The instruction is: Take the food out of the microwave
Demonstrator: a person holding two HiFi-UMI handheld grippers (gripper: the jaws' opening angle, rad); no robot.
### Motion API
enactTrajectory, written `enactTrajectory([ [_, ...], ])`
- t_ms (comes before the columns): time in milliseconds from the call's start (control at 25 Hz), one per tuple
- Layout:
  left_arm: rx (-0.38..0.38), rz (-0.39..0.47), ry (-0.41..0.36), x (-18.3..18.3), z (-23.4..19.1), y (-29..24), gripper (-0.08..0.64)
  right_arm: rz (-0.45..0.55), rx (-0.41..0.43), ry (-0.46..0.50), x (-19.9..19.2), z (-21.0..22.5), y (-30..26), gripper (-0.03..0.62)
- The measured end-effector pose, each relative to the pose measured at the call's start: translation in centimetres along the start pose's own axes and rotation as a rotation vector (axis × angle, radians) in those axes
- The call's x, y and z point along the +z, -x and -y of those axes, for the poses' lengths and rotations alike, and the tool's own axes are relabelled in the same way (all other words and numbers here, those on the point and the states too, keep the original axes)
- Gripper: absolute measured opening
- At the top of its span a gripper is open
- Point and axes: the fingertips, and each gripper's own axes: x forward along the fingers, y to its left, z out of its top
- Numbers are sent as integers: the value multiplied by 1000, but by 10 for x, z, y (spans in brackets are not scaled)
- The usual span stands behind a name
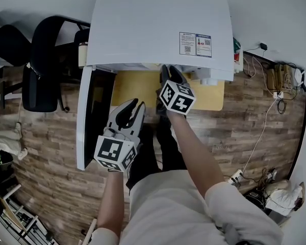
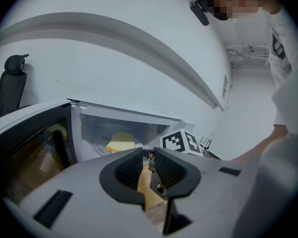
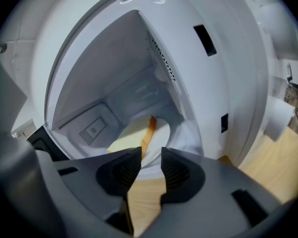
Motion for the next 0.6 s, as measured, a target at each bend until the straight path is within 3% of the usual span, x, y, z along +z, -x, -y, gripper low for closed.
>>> enactTrajectory([
  [360,-9,-16,8,-8,-2,4,67,26,-55,-219,-2,11,-10,110],
  [600,1,-18,9,-10,-5,9,67,51,-65,-301,4,12,-12,104],
])
